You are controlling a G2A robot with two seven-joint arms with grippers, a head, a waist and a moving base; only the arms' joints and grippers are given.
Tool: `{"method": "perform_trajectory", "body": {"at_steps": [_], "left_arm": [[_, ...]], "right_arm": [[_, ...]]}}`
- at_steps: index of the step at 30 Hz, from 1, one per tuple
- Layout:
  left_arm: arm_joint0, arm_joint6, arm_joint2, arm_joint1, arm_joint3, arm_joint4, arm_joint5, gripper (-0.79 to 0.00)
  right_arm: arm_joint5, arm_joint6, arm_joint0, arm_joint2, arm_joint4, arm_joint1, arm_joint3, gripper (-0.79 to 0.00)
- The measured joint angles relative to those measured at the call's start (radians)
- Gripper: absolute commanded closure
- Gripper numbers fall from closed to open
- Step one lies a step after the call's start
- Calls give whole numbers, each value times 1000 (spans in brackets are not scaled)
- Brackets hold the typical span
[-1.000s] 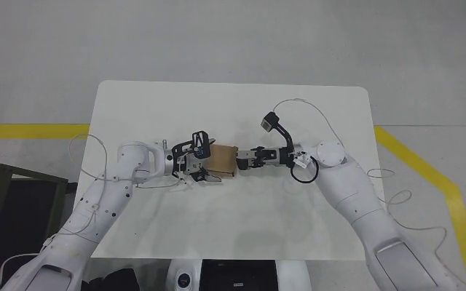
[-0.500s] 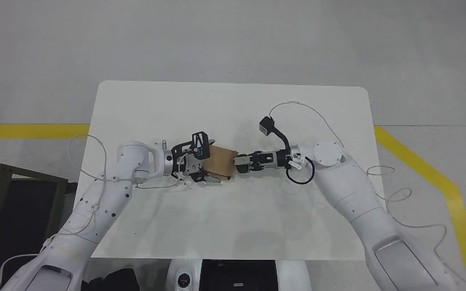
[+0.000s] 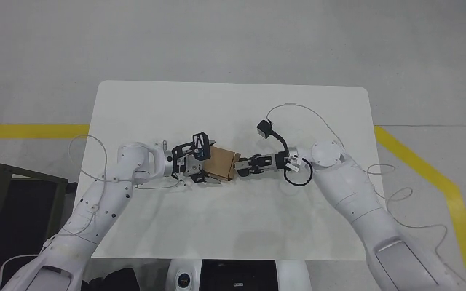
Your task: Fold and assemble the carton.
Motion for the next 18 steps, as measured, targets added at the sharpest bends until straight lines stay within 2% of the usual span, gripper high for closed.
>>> {"method": "perform_trajectory", "body": {"at_steps": [7,12,16,18], "left_arm": [[1,-3,1,0,1,0,-1,-785],[0,-1,0,-1,-1,1,-1,-785],[1,2,0,-1,-1,2,-1,-785],[1,3,-1,-1,-1,1,0,-785]], "right_arm": [[18,3,-2,3,-34,7,-16,-157],[31,3,1,1,-60,9,-31,-129],[38,1,3,-1,-67,10,-41,-191],[41,-1,4,-2,-70,10,-46,-197]]}}
